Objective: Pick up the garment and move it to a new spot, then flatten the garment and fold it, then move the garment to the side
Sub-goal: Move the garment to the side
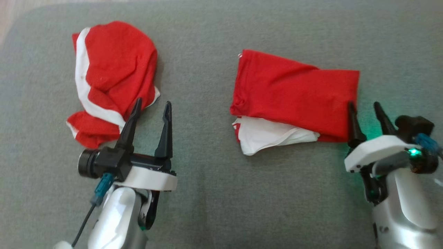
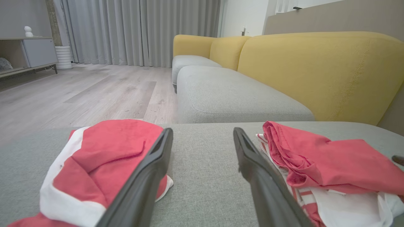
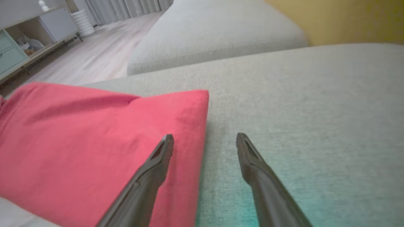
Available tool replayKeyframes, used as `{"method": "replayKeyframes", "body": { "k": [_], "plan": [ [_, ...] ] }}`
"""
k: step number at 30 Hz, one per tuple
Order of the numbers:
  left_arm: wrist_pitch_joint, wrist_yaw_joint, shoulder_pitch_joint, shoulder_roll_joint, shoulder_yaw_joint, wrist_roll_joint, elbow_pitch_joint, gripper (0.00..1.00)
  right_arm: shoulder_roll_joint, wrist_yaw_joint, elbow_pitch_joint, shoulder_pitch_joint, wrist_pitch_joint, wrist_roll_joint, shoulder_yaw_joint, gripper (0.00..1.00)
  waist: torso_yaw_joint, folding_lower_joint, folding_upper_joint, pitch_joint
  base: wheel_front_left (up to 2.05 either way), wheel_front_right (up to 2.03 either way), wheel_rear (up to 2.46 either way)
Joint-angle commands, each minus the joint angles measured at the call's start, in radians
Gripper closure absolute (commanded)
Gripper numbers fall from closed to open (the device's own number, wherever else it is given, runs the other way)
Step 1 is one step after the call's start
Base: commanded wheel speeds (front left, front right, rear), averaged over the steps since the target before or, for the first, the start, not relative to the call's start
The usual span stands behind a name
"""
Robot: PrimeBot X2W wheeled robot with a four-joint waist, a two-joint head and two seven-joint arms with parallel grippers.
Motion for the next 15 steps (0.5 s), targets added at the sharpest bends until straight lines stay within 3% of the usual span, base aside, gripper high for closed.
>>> {"method": "replayKeyframes", "body": {
  "k": [1,8,9,10,11,15],
  "plan": [
    [-0.005,-0.002,-0.044,0.007,0.02,-0.001,-0.032,0.0,0.0,-0.001,0.018,-0.054,0.021,0.01,0.035,0.0,0.023,-0.0001,0.0,0.025,0.0,0.0,0.0],
    [-0.005,0.0,-0.058,0.007,0.012,-0.001,-0.028,0.0,0.0,-0.001,0.139,-0.107,0.079,-0.007,0.056,0.0,0.038,-0.0001,0.0,0.039,0.0,0.0,0.0],
    [-0.005,0.0,-0.06,0.007,0.01,-0.001,-0.027,0.0,0.0,-0.001,0.152,-0.112,0.082,-0.01,0.062,0.2,0.04,-0.0001,0.0,0.038,0.0,0.0,0.0],
    [-0.005,0.001,-0.061,0.007,0.009,-0.001,-0.026,0.0,-0.001,-0.001,0.163,-0.116,0.081,-0.014,0.067,0.84,0.041,-0.0001,0.0,0.036,0.0,0.0,0.0],
    [-0.005,0.001,-0.062,0.007,0.008,0.0,-0.024,0.0,-0.004,-0.001,0.171,-0.12,0.075,-0.018,0.072,1.0,0.041,-0.0001,0.0,0.033,0.0,0.0,0.0],
    [-0.005,0.003,-0.058,0.007,0.005,0.004,-0.019,0.0,-0.021,-0.001,0.191,-0.133,0.048,-0.035,0.091,1.0,0.031,-0.0001,0.0,0.009,0.0,0.0,0.0]
  ]
}}
